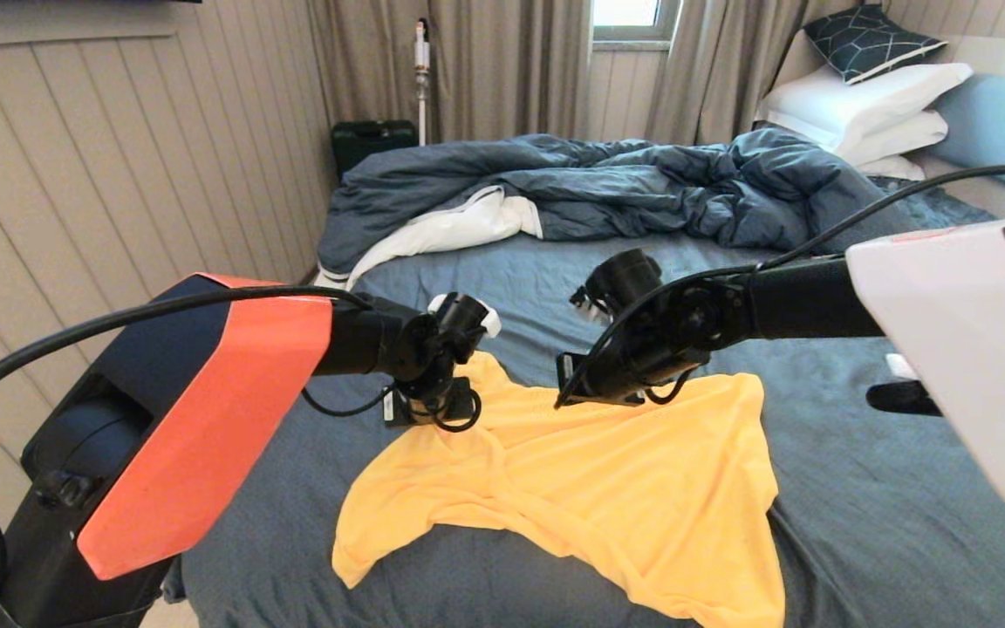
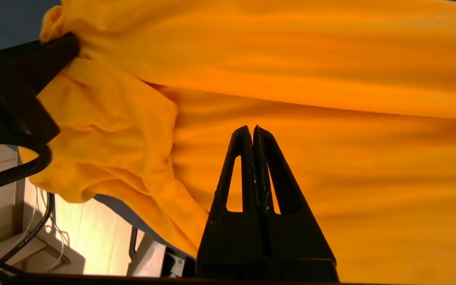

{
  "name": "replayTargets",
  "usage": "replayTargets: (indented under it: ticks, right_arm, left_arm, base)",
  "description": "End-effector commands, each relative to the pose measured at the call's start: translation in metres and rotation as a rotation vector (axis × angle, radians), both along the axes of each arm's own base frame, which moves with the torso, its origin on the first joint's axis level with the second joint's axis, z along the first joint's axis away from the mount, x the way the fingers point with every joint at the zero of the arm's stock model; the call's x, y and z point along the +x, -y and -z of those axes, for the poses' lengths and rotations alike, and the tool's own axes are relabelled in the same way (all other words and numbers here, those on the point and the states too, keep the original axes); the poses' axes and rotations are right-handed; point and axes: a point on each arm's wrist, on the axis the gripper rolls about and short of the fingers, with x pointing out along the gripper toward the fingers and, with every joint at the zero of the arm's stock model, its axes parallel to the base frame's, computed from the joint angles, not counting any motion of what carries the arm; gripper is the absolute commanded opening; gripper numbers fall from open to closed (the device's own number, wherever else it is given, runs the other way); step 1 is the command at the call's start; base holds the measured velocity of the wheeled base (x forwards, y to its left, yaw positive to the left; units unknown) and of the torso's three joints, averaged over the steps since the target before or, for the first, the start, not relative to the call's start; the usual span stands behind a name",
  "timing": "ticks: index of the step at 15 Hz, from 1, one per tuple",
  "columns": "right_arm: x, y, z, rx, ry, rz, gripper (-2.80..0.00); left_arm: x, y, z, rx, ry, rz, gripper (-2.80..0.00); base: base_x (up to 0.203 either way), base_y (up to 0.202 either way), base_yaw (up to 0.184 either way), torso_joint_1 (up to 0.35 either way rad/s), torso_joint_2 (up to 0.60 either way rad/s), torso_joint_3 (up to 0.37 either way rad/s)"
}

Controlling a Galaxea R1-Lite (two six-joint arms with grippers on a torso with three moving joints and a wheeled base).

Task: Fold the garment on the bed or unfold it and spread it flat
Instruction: Unford the yellow T-shirt

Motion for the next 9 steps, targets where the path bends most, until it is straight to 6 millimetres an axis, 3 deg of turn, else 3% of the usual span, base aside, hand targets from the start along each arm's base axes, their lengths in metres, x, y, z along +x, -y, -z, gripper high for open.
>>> replayTargets:
  ticks: [1, 2, 3, 9]
  right_arm:
    - [0.002, -0.005, 0.011, -0.007, -0.027, -0.006, -2.8]
    - [0.002, -0.008, 0.014, -0.009, -0.032, -0.011, -2.8]
    - [0.003, -0.008, 0.016, -0.009, -0.032, -0.011, -2.8]
    - [0.014, -0.011, 0.028, -0.012, -0.041, -0.003, -2.8]
  left_arm:
    - [0.0, 0.0, 0.001, 0.001, -0.002, -0.005, -2.8]
    - [-0.001, 0.0, 0.0, 0.001, -0.003, -0.003, -2.8]
    - [-0.001, 0.0, -0.001, -0.002, 0.001, -0.002, 0.0]
    - [-0.002, -0.002, -0.005, -0.001, 0.003, -0.004, 0.0]
  base:
    - [0.0, 0.0, 0.0, 0.0, 0.0, 0.0]
    - [0.0, 0.0, 0.0, 0.0, 0.0, 0.0]
    - [0.0, 0.0, 0.0, 0.0, 0.0, 0.0]
    - [0.0, 0.0, 0.0, 0.0, 0.0, 0.0]
